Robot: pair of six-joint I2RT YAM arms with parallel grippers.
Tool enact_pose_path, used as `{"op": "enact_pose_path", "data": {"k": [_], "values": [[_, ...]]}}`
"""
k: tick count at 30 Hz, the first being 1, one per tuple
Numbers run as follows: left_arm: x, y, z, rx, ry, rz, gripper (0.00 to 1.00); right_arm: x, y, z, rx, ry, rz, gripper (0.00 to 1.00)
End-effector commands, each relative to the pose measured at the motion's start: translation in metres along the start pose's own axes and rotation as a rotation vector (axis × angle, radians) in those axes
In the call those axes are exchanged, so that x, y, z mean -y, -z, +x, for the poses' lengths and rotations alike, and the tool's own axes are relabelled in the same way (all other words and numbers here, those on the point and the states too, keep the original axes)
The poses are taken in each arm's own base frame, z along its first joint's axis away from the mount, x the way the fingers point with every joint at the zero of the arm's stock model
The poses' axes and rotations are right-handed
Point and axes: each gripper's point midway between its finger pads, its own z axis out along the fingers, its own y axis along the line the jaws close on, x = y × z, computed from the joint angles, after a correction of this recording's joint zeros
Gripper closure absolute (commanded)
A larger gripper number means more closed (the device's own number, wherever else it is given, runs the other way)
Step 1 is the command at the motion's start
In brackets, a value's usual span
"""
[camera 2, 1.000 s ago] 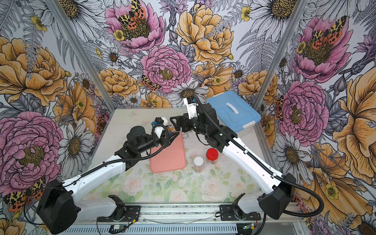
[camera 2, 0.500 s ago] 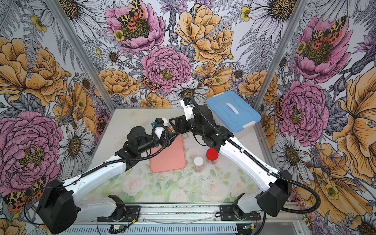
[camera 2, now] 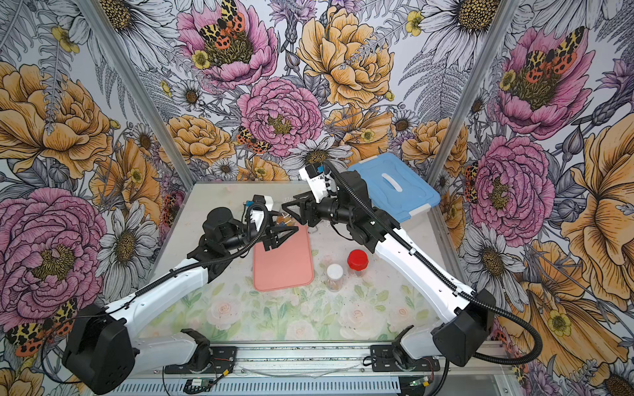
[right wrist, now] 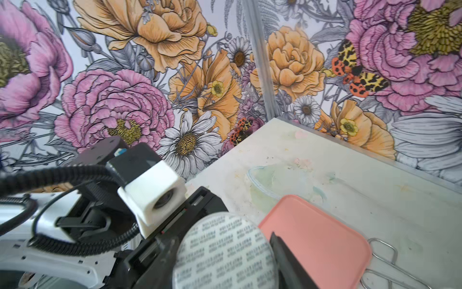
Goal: Pour the candies out of the jar
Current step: Unscrew the lid from the jar.
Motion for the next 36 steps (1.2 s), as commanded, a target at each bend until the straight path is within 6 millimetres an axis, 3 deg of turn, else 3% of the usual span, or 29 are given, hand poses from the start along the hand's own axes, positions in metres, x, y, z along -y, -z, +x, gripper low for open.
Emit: {"op": "enact_pose_path", "data": {"k": [1,6,14,24,30,36], "values": [[0.026,0.005,-0.031,0.067,-0.034,0.156,1.0,-0.052,0.025,0.007,-0.046,0.065,-0.303,0.65],[0.033,0.003,-0.033,0.06,-0.019,0.2,1.0,-0.043,0.032,0.011,-0.044,0.064,-0.288,0.67],[0.021,0.001,-0.029,0.054,-0.017,0.143,1.0,-0.022,0.029,0.001,-0.008,0.064,-0.154,0.64],[0.0,-0.006,0.001,-0.034,-0.026,0.048,1.0,-0.027,0.042,-0.013,-0.02,-0.028,-0.288,0.65],[0.002,-0.006,0.0,-0.04,-0.029,0.059,1.0,-0.033,0.046,-0.009,-0.026,-0.011,-0.316,0.65],[0.001,-0.006,0.003,-0.043,-0.024,0.047,1.0,-0.015,0.047,-0.011,0.006,0.008,-0.199,0.65]]}}
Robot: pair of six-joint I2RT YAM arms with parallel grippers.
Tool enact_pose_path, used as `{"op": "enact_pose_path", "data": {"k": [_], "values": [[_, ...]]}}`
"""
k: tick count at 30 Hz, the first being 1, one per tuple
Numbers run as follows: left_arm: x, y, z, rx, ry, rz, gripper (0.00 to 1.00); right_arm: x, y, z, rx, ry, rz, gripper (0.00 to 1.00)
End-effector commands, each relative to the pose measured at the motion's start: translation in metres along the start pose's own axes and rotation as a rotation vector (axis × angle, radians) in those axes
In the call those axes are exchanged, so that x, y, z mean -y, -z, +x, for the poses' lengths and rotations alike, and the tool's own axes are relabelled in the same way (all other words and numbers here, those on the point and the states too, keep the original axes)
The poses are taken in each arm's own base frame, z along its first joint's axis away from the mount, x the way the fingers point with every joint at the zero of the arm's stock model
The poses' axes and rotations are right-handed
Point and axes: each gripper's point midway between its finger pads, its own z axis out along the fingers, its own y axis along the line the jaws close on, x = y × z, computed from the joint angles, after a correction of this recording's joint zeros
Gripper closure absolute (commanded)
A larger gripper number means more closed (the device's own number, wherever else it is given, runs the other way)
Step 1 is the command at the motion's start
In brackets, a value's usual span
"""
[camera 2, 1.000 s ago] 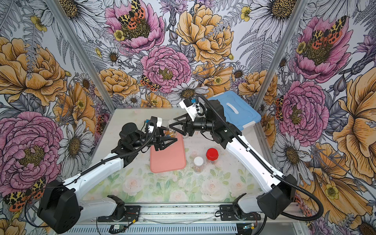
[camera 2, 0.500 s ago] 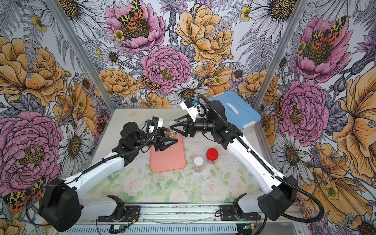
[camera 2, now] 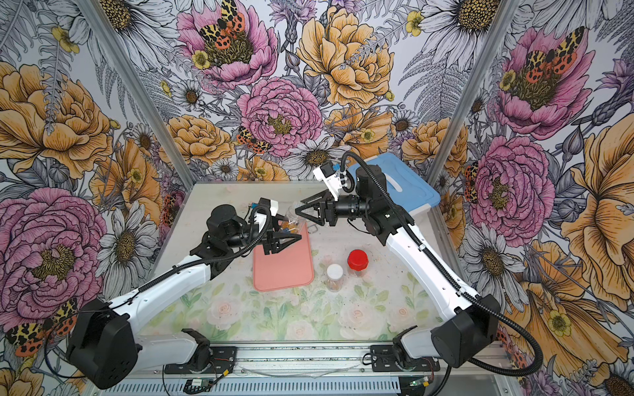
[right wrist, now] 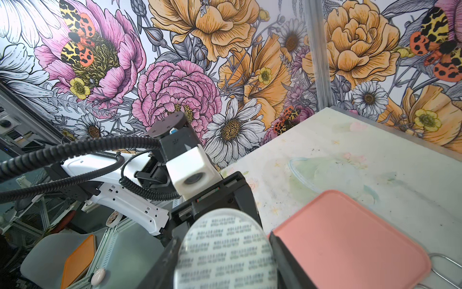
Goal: Pour the candies out of the jar
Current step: Unscrew the lid from the jar, then place the lid at the center of the board.
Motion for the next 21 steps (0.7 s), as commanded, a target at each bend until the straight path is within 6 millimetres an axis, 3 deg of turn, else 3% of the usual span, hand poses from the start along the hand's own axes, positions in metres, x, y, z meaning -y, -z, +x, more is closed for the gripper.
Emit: {"op": "enact_pose_path", "data": {"k": [1,5,10,15,21], "values": [[-0.02,0.004,-0.002,0.004,0.002,-0.098,1.0,-0.01,0.015,-0.015,0.051,0.069,0.051,0.65],[-0.032,0.007,0.012,-0.007,0.017,-0.173,1.0,0.021,0.025,-0.014,0.081,0.093,0.23,0.65],[-0.06,0.023,0.034,0.009,0.063,-0.341,1.0,0.072,0.031,0.013,0.05,0.08,0.45,0.65],[-0.087,0.047,0.059,-0.002,0.086,-0.556,1.0,0.139,0.04,0.072,-0.047,-0.007,0.712,0.65],[-0.096,0.06,0.081,-0.024,0.104,-0.647,1.0,0.2,0.041,0.154,-0.186,-0.115,0.922,0.66]]}}
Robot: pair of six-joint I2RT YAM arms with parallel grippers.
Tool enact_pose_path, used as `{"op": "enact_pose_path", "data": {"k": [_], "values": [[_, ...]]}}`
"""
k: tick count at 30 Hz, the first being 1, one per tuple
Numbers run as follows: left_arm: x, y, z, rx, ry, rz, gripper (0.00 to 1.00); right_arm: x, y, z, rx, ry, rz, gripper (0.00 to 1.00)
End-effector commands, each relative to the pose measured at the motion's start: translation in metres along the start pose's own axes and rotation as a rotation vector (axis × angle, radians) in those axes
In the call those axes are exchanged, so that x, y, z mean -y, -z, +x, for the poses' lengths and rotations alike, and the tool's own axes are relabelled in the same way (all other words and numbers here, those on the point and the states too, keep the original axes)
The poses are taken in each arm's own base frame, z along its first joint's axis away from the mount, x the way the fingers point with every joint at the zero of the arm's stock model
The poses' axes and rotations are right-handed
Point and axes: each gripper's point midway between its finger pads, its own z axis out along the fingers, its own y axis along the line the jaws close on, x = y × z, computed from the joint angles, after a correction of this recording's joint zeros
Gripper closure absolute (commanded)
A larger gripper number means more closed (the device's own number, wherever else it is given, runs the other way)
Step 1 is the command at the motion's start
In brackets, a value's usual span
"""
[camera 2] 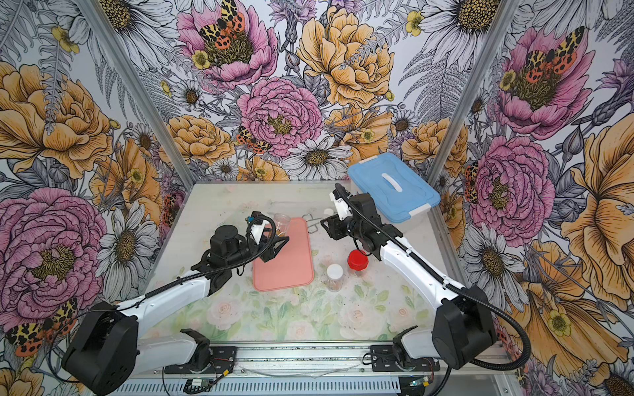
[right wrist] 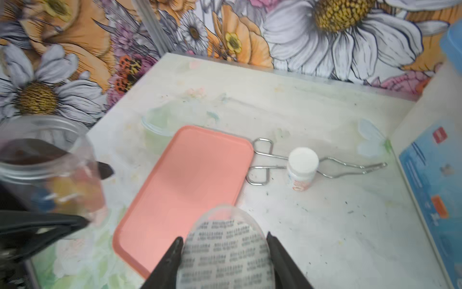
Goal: Pour the candies out of the jar
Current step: Place the lid at the center of the board.
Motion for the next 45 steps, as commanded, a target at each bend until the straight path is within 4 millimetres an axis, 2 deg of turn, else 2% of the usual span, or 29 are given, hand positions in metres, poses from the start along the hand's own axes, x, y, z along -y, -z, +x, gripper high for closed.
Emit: {"op": "enact_pose_path", "data": {"k": [1,6,12,18,24,26,30,38,42,43,45], "values": [[-0.015,0.007,-0.018,0.085,-0.01,-0.091,1.0,0.034,-0.024,0.023,-0.028,-0.02,0.183,0.66],[-0.02,0.002,-0.01,0.065,0.006,-0.106,1.0,0.051,-0.057,0.052,-0.047,-0.072,0.261,0.66],[-0.023,0.0,-0.004,0.053,0.02,-0.114,1.0,0.052,-0.086,0.07,-0.028,-0.074,0.316,0.66],[-0.026,0.0,-0.001,0.046,0.033,-0.127,1.0,0.06,-0.1,0.082,-0.029,-0.095,0.367,0.64],[-0.025,0.003,0.001,0.036,0.039,-0.132,1.0,0.064,-0.105,0.091,-0.031,-0.112,0.379,0.54],[-0.025,0.004,0.001,0.034,0.04,-0.137,1.0,0.064,-0.104,0.091,-0.03,-0.115,0.376,0.47],[-0.026,0.007,0.002,0.026,0.051,-0.148,1.0,0.059,-0.096,0.077,0.004,-0.116,0.362,0.32],[-0.024,0.016,0.008,-0.021,0.084,-0.179,1.0,0.045,-0.066,0.04,0.087,-0.126,0.316,0.22],[-0.024,0.021,0.021,-0.091,0.127,-0.203,1.0,0.044,-0.049,0.022,0.127,-0.126,0.335,0.17],[-0.023,0.021,0.025,-0.112,0.146,-0.203,1.0,0.044,-0.045,0.018,0.137,-0.13,0.34,0.14],[-0.02,0.02,0.038,-0.169,0.191,-0.198,1.0,0.046,-0.035,0.01,0.163,-0.144,0.352,0.01]]}}
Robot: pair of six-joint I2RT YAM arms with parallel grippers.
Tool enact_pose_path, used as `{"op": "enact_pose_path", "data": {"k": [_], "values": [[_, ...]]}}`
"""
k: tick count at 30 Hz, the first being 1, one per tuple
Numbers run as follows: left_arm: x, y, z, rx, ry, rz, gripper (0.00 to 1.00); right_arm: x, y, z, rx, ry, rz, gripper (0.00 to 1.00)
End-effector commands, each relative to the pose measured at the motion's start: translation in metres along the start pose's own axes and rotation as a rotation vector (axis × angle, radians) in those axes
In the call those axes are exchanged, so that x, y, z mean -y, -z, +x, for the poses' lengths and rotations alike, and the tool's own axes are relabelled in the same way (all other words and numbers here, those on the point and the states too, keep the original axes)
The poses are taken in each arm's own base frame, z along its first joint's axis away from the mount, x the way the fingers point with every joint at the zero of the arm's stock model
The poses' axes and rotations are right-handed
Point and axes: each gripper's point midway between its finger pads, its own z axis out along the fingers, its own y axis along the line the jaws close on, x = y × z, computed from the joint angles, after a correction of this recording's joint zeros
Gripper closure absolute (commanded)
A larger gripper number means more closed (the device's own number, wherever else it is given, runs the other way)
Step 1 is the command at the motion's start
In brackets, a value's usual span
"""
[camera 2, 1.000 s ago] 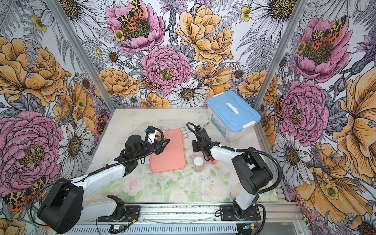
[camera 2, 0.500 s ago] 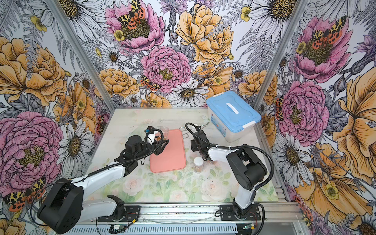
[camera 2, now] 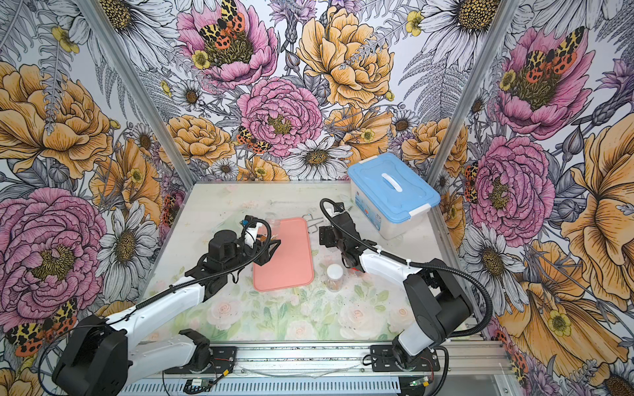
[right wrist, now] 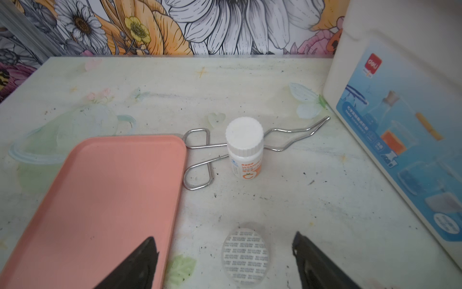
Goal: Pour the candies out of the jar
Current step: 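Place the lid at the center of the board, then pour the candies out of the jar onto the tray.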
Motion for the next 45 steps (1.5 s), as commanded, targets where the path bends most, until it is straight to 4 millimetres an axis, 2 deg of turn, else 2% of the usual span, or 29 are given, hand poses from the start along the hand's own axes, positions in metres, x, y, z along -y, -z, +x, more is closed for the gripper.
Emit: {"op": "enact_pose_path", "data": {"k": [1,6,9,12,20,25,31,32,34,40,45], "values": [[0.002,0.001,0.012,-0.088,0.073,-0.023,1.0,0.006,0.016,-0.027,0.061,-0.032,0.024,0.0],[0.004,-0.003,0.046,-0.276,0.106,-0.069,1.0,0.01,0.033,-0.043,0.131,-0.071,0.02,0.01],[0.002,-0.005,0.057,-0.374,0.103,-0.103,1.0,0.013,0.04,-0.048,0.154,-0.072,0.023,0.01],[-0.002,-0.007,0.061,-0.453,0.091,-0.135,1.0,0.018,0.047,-0.048,0.18,-0.084,0.034,0.01],[-0.019,-0.004,0.062,-0.756,-0.005,-0.239,1.0,0.031,0.062,-0.047,0.257,-0.127,0.044,0.0],[-0.035,0.005,0.064,-0.954,-0.156,-0.349,1.0,0.032,0.067,-0.049,0.289,-0.14,0.032,0.01],[-0.04,0.01,0.068,-1.12,-0.293,-0.368,1.0,0.03,0.067,-0.049,0.292,-0.149,0.012,0.0],[-0.045,0.009,0.075,-1.172,-0.335,-0.388,1.0,0.029,0.068,-0.049,0.294,-0.151,0.007,0.0],[-0.052,0.012,0.071,-1.215,-0.427,-0.443,1.0,0.028,0.068,-0.05,0.297,-0.156,-0.001,0.0],[-0.049,0.012,0.063,-1.263,-0.504,-0.439,1.0,0.028,0.066,-0.049,0.3,-0.168,-0.004,0.0],[-0.044,0.022,0.06,-1.325,-0.589,-0.469,1.0,0.029,0.065,-0.049,0.3,-0.169,-0.001,0.01]]}}
